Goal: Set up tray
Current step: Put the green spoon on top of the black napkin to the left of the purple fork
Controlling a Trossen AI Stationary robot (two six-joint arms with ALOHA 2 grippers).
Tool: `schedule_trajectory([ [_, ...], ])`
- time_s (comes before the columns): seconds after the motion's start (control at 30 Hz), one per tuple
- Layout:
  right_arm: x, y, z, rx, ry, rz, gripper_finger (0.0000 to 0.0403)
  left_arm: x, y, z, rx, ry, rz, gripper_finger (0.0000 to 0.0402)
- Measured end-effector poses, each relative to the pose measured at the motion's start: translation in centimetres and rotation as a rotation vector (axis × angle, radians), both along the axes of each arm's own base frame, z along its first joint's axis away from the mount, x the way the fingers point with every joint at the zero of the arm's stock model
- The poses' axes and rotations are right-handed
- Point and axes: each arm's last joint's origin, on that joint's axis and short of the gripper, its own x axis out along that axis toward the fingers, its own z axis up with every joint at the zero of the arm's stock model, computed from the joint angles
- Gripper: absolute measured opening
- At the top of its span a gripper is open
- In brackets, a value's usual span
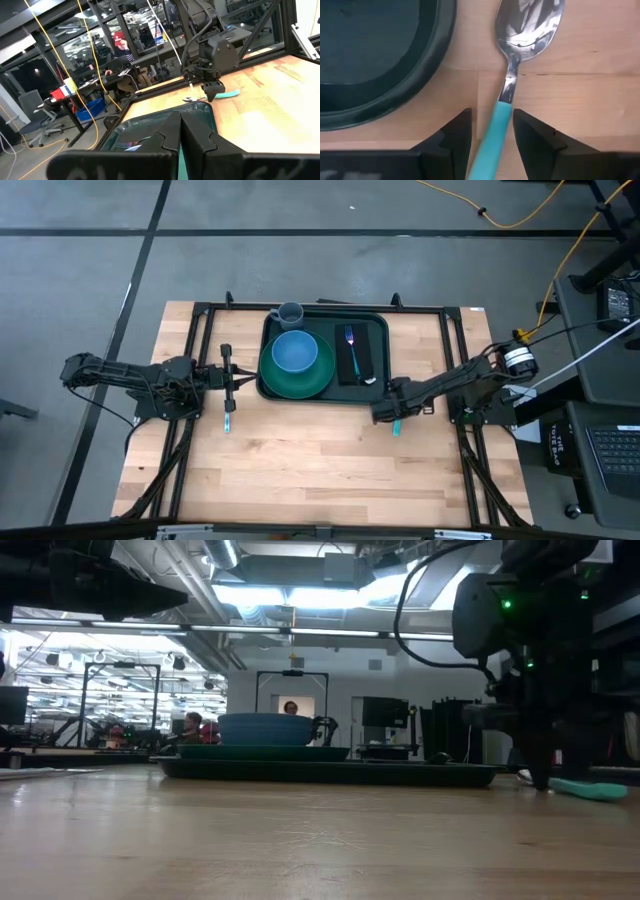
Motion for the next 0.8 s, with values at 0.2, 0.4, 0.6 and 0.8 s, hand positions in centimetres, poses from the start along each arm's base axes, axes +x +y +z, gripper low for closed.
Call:
schedule_trajectory([
  [0.2, -0.47, -0.13, -0.88, 0.015, -0.029, -0.005, 0.0149, 0.0, 0.0, 0.0, -0.001, 0.0, 0.0, 0.0003],
  [0.4, -0.37, -0.07, -0.61, 0.03, -0.011, -0.008, 0.0149, 0.0, 0.0, 0.0, 0.0, 0.0, 0.0, 0.0005],
  [0.6, -0.34, -0.06, -0.61, 0.031, -0.01, -0.012, 0.0128, 0.0, 0.0, 0.01, 0.0, -0.001, 0.0, 0.0001],
  [0.8, -0.25, -0.06, -0.6, 0.019, -0.021, -0.012, 0.0065, 0.0, 0.0, 0.0, 0.0, 0.0, 0.0, 0.0005],
])
